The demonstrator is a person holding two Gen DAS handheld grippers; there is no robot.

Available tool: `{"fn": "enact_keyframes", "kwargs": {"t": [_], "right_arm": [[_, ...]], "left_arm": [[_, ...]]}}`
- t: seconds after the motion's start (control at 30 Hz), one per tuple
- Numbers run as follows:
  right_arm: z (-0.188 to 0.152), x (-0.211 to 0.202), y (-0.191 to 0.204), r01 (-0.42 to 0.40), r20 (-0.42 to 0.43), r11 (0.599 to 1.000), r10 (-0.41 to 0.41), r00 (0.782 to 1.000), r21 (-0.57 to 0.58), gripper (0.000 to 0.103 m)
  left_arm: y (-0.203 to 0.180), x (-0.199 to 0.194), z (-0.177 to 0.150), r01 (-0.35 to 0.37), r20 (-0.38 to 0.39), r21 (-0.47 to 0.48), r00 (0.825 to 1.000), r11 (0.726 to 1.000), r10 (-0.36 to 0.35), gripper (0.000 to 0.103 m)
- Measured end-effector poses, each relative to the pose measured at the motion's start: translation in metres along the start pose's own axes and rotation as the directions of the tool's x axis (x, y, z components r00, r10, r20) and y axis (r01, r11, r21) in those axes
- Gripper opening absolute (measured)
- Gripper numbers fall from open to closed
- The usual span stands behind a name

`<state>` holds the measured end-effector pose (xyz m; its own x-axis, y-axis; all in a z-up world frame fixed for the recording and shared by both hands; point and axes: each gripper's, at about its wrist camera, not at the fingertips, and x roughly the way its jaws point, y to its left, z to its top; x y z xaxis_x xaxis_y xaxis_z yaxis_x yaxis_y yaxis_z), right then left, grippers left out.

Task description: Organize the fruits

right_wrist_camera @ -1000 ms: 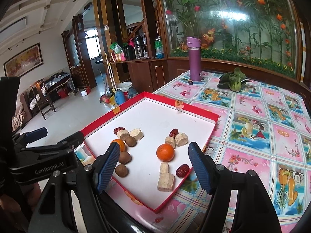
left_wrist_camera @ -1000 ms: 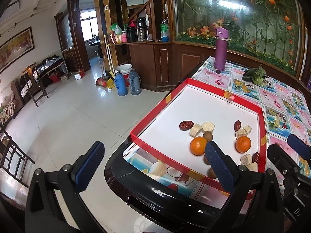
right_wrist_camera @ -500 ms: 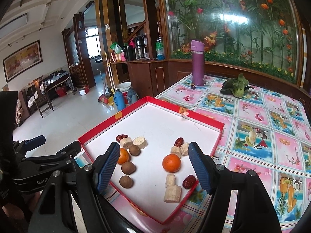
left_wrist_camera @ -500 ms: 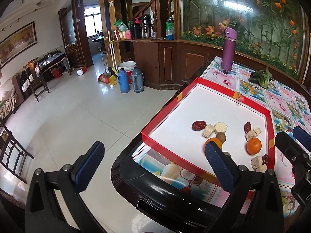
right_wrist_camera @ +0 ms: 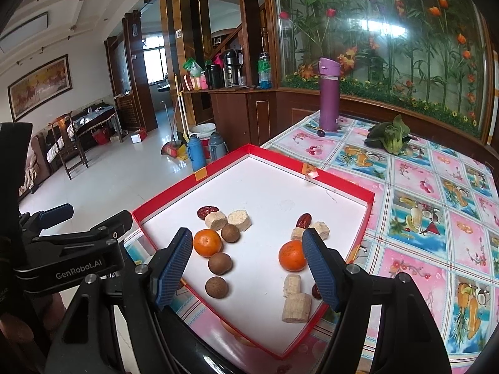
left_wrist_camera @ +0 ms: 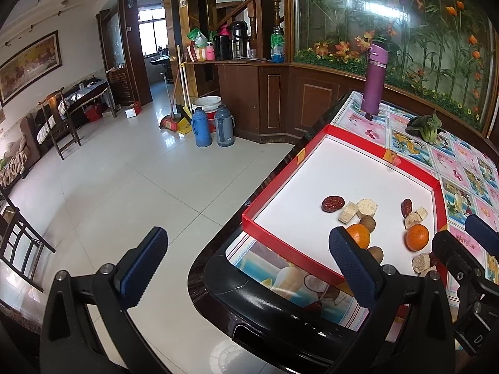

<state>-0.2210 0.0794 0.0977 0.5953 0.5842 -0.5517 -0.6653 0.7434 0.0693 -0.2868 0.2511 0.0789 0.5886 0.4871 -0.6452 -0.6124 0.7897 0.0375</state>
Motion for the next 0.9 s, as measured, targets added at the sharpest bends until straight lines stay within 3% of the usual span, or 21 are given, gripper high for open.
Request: {"fn": "enact_keyframes", "kwargs": {"t": [0.9], "right_arm": [[0.001,0.015,-0.01,0.01,-0.024,0.998,-0.009,1.0,0.059,0.072]], "left_arm": [[-0.017,0.009,0.016,0.018,0.012,0.073,1.0,0.997,-0.019,0.103]]}}
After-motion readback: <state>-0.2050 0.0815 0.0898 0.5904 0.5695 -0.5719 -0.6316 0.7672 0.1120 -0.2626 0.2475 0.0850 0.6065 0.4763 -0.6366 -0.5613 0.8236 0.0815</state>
